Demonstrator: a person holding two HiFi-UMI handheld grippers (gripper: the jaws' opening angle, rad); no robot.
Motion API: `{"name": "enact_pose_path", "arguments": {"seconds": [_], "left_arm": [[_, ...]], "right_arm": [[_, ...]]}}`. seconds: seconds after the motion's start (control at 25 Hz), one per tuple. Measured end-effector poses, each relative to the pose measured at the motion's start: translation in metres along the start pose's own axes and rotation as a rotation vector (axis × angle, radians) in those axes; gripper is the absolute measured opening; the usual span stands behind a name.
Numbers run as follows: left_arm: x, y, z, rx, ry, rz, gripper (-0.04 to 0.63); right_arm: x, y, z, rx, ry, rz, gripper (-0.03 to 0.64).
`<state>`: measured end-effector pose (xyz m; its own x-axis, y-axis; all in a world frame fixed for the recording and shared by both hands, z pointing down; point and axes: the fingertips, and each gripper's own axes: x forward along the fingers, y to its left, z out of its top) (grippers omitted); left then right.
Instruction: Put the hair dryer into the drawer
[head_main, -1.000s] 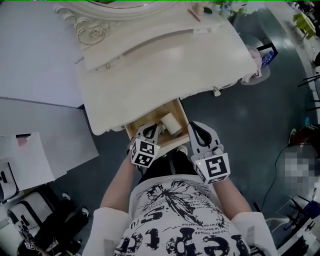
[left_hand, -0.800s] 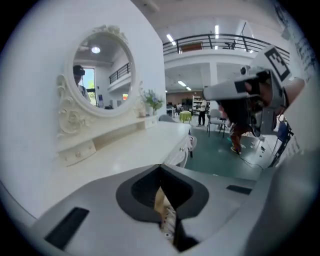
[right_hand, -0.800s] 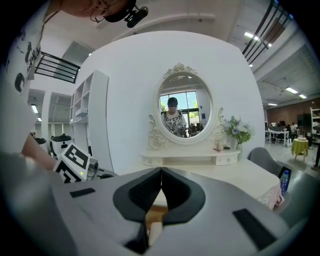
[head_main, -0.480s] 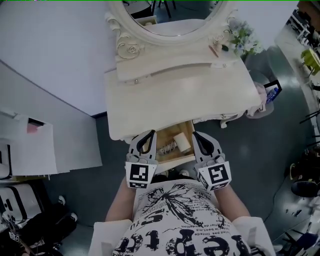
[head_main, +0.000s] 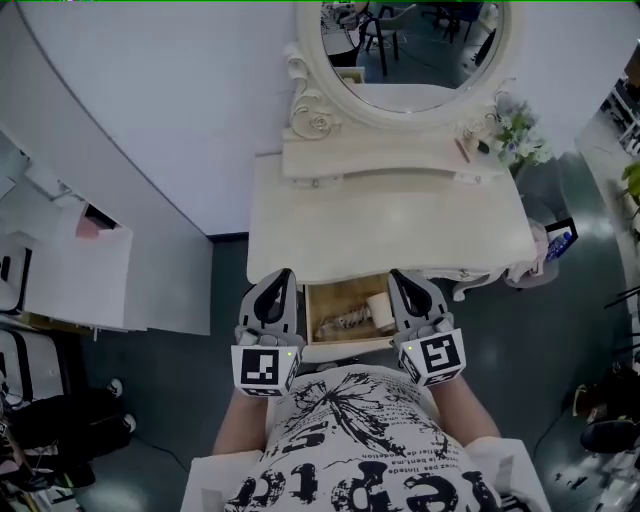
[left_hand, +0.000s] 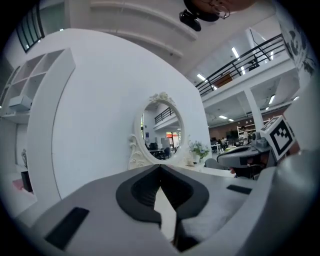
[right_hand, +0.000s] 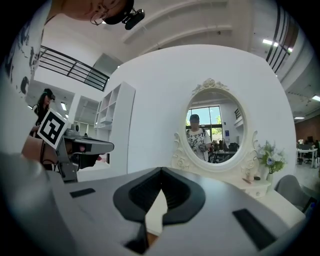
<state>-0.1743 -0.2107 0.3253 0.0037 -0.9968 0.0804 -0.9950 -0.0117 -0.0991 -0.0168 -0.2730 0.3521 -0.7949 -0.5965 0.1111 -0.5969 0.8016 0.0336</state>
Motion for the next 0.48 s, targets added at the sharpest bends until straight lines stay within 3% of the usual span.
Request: {"name": "enact_pose_path", "arguments": {"seconds": [0.48], "left_arm": [[-0.015,0.019,0.009,0.011,-0.012,0.048,0.02]], "right_arm": [[0.006,0.01,0.011,0.001,-0.034,-0.021,0.017]]}}
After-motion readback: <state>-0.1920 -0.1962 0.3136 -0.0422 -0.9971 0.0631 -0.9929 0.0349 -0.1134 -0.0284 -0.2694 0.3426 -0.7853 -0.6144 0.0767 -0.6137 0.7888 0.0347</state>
